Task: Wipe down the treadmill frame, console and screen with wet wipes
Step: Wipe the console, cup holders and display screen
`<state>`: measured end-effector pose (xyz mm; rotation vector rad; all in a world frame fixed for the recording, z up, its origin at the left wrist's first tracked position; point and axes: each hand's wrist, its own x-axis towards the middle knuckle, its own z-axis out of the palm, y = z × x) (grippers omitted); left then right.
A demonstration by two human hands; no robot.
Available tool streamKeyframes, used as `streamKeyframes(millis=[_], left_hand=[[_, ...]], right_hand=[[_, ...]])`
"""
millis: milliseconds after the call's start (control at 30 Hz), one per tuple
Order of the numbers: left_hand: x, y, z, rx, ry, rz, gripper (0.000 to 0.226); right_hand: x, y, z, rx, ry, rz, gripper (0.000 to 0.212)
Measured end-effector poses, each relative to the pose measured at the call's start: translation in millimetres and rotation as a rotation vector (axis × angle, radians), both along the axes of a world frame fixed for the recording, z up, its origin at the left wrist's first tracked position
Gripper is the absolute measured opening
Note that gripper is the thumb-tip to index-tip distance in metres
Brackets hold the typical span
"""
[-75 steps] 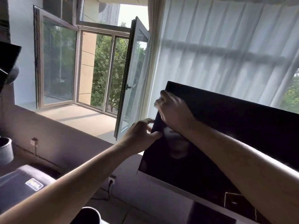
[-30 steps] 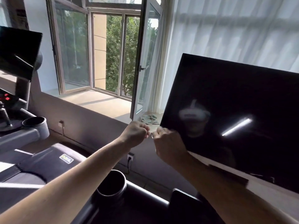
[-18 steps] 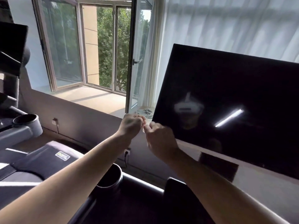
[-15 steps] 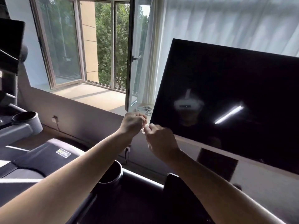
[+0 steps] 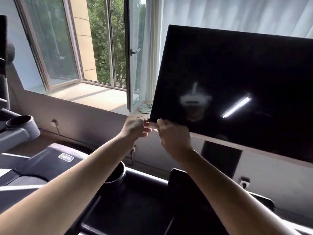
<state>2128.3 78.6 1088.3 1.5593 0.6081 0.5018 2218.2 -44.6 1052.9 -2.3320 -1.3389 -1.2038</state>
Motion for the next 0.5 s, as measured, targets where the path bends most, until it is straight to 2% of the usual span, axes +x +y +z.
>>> streamKeyframes(millis=[200,333,400,500], left_hand=[[2,-15,-11,-0.140,-0.042,0.029,0.013],[5,-29,-14,-0.229,-0.084,0.028,0.011],[5,-35,-13,-0.265,-0.097,0.022,0.018],[8,-43,-11,-0.364,-0.084,0.047,0.018]], right_hand=[[28,-96,-18,0.113,0.000,-0.011,0.029],[11,-52,-7,0.029,-0.026,-0.038,0.032],[3,-22,0,-0.011,-0.036,-0.008,0.031],[6,-25,5,-0.023,-0.021,0.009,0.028]])
